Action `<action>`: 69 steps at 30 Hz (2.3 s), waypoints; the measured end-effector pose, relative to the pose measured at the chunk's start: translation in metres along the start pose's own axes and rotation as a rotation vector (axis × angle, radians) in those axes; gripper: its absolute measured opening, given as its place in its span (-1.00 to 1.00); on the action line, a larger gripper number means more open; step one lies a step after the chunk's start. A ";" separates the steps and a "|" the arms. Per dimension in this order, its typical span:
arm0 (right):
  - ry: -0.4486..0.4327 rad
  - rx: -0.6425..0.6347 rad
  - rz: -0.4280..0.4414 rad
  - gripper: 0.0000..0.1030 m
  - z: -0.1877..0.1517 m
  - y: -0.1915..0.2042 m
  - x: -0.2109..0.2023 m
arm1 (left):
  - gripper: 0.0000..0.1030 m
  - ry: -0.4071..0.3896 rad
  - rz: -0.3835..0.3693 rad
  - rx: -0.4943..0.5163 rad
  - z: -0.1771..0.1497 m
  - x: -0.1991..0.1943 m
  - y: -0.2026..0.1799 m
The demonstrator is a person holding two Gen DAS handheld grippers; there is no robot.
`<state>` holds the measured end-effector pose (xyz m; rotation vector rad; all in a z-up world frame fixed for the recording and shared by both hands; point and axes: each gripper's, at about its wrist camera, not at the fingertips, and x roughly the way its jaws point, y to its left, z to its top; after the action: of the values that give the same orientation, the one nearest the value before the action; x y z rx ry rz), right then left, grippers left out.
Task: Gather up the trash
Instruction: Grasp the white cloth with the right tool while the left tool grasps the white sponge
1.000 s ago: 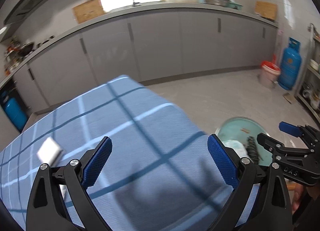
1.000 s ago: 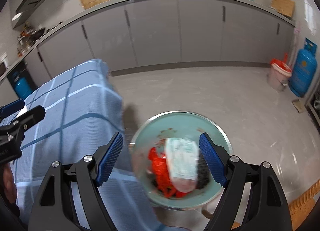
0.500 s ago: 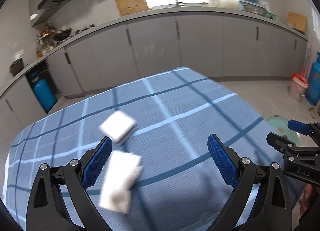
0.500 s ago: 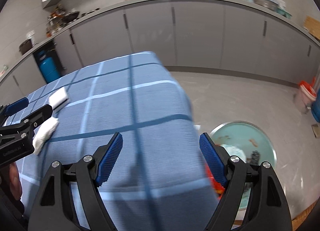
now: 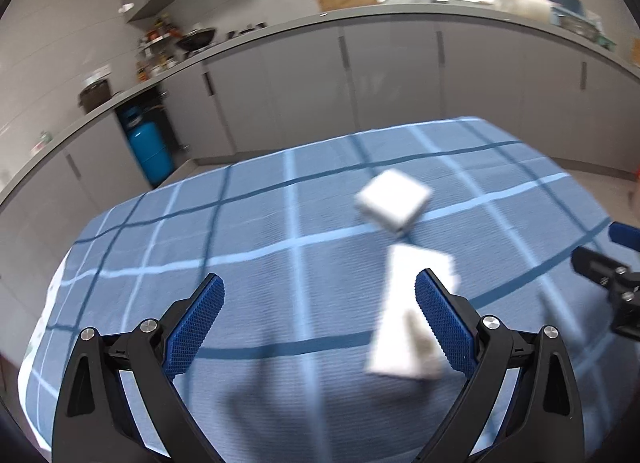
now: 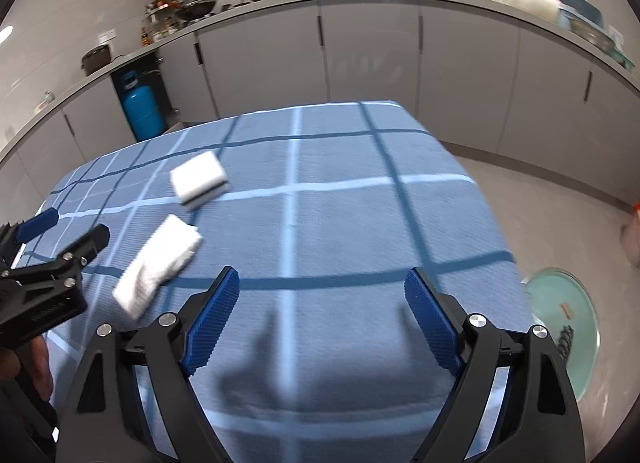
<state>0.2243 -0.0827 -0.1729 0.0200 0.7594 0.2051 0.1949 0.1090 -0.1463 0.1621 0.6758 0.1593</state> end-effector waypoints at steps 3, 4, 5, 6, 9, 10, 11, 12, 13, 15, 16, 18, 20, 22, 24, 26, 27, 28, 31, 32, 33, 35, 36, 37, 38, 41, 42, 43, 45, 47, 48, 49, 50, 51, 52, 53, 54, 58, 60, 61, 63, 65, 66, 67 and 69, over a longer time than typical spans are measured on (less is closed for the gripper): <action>0.013 -0.031 0.027 0.64 0.005 0.024 0.009 | 0.84 0.027 0.047 -0.037 -0.008 0.008 0.025; 0.015 -0.038 0.034 0.64 0.005 0.031 0.011 | 0.84 0.032 0.054 -0.047 -0.010 0.010 0.032; 0.018 -0.047 0.044 0.64 0.006 0.038 0.013 | 0.84 0.038 0.066 -0.060 -0.012 0.011 0.040; 0.022 -0.059 0.057 0.64 0.007 0.048 0.016 | 0.84 0.047 0.083 -0.078 -0.015 0.014 0.050; 0.042 -0.075 0.095 0.64 0.009 0.074 0.027 | 0.84 0.062 0.112 -0.113 -0.020 0.017 0.069; 0.051 -0.080 0.109 0.64 0.009 0.083 0.030 | 0.84 0.067 0.123 -0.126 -0.021 0.019 0.076; 0.058 -0.088 0.119 0.64 0.009 0.092 0.034 | 0.84 0.074 0.132 -0.141 -0.023 0.020 0.084; 0.066 -0.096 0.124 0.64 0.008 0.099 0.038 | 0.84 0.078 0.139 -0.152 -0.024 0.021 0.090; 0.074 -0.102 0.127 0.64 0.008 0.105 0.042 | 0.84 0.080 0.145 -0.160 -0.025 0.021 0.093; 0.089 -0.106 0.133 0.64 0.007 0.117 0.049 | 0.84 0.084 0.152 -0.176 -0.028 0.020 0.101; 0.095 -0.105 0.131 0.64 0.007 0.122 0.053 | 0.84 0.085 0.158 -0.181 -0.029 0.020 0.105; 0.106 -0.106 0.127 0.64 0.007 0.128 0.058 | 0.84 0.089 0.164 -0.192 -0.031 0.020 0.110; 0.116 -0.105 0.128 0.63 0.006 0.132 0.061 | 0.85 0.093 0.166 -0.203 -0.032 0.020 0.114; 0.124 -0.108 0.135 0.60 0.006 0.134 0.064 | 0.85 0.100 0.166 -0.205 -0.034 0.022 0.116; 0.152 -0.115 0.151 0.23 0.003 0.138 0.069 | 0.85 0.104 0.162 -0.207 -0.034 0.023 0.115; 0.161 -0.127 0.152 -0.08 0.000 0.138 0.071 | 0.85 0.109 0.146 -0.211 -0.032 0.024 0.113; 0.154 -0.132 0.154 -0.25 0.000 0.136 0.069 | 0.85 0.111 0.137 -0.210 -0.031 0.024 0.112; 0.146 -0.128 0.158 -0.34 0.001 0.134 0.066 | 0.86 0.110 0.128 -0.206 -0.028 0.025 0.109; 0.105 -0.123 0.128 -0.39 0.006 0.118 0.057 | 0.85 0.099 0.092 -0.187 -0.019 0.026 0.097; 0.098 -0.117 0.119 -0.40 0.008 0.113 0.055 | 0.85 0.095 0.075 -0.180 -0.014 0.027 0.091; 0.089 -0.105 0.106 -0.40 0.010 0.103 0.052 | 0.85 0.093 0.056 -0.167 -0.009 0.029 0.084; 0.070 -0.087 0.067 -0.40 0.014 0.085 0.049 | 0.85 0.086 0.020 -0.149 0.002 0.032 0.070; 0.066 -0.077 0.056 -0.40 0.015 0.078 0.048 | 0.85 0.080 -0.003 -0.139 0.009 0.035 0.061; 0.063 -0.064 0.041 -0.40 0.016 0.069 0.048 | 0.85 0.075 -0.018 -0.129 0.013 0.037 0.053; 0.061 -0.052 0.027 -0.40 0.017 0.060 0.048 | 0.85 0.072 -0.031 -0.113 0.018 0.040 0.043; 0.058 -0.029 -0.006 -0.40 0.019 0.039 0.050 | 0.85 0.062 -0.084 -0.076 0.035 0.051 0.012; 0.055 -0.020 -0.017 -0.40 0.020 0.031 0.050 | 0.85 0.066 -0.094 -0.068 0.039 0.055 0.005; 0.052 -0.012 -0.027 -0.40 0.021 0.023 0.051 | 0.85 0.066 -0.117 -0.061 0.045 0.060 -0.006; 0.047 0.000 -0.041 -0.40 0.021 0.013 0.051 | 0.85 0.052 -0.149 -0.059 0.053 0.068 -0.021; 0.044 0.005 -0.046 -0.40 0.021 0.005 0.051 | 0.86 0.045 -0.153 -0.042 0.059 0.078 -0.033; 0.044 0.006 -0.047 -0.40 0.020 0.003 0.052 | 0.86 0.052 -0.159 -0.038 0.061 0.084 -0.037; 0.044 0.008 -0.047 -0.40 0.020 0.000 0.053 | 0.85 0.067 -0.162 -0.034 0.064 0.092 -0.041; 0.044 0.011 -0.046 -0.40 0.019 -0.002 0.054 | 0.85 0.077 -0.170 -0.034 0.065 0.098 -0.045; 0.045 0.016 -0.042 -0.40 0.018 -0.004 0.054 | 0.85 0.085 -0.179 -0.034 0.065 0.102 -0.047; 0.044 0.020 -0.039 -0.40 0.017 -0.006 0.055 | 0.85 0.093 -0.176 -0.030 0.065 0.106 -0.050; 0.042 0.023 -0.037 -0.39 0.017 -0.008 0.055 | 0.85 0.097 -0.172 -0.024 0.065 0.109 -0.053; 0.042 0.026 -0.035 -0.39 0.017 -0.009 0.056 | 0.85 0.102 -0.176 -0.016 0.065 0.112 -0.056; 0.040 0.033 -0.023 -0.39 0.016 -0.011 0.057 | 0.85 0.127 -0.178 -0.015 0.062 0.118 -0.061; 0.041 0.037 -0.018 -0.39 0.016 -0.012 0.058 | 0.85 0.138 -0.173 -0.011 0.060 0.120 -0.062; 0.041 0.039 -0.016 -0.39 0.016 -0.012 0.058 | 0.85 0.145 -0.170 -0.010 0.059 0.121 -0.062; 0.041 0.041 -0.015 -0.39 0.014 -0.014 0.058 | 0.85 0.155 -0.168 -0.011 0.058 0.123 -0.061; 0.041 0.039 -0.015 -0.39 0.015 -0.013 0.058 | 0.84 0.159 -0.169 -0.011 0.057 0.123 -0.061; 0.042 0.038 -0.015 -0.39 0.014 -0.014 0.058 | 0.82 0.159 -0.171 -0.008 0.056 0.123 -0.061; 0.042 0.037 -0.015 -0.39 0.014 -0.014 0.058 | 0.67 0.160 -0.173 -0.004 0.056 0.122 -0.061; 0.042 0.037 -0.015 -0.39 0.014 -0.014 0.058 | 0.35 0.180 -0.216 -0.002 0.055 0.125 -0.061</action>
<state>0.2774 -0.0848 -0.2033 0.0450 0.8050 0.1776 0.3313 0.0688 -0.1921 0.0725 0.8671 -0.0340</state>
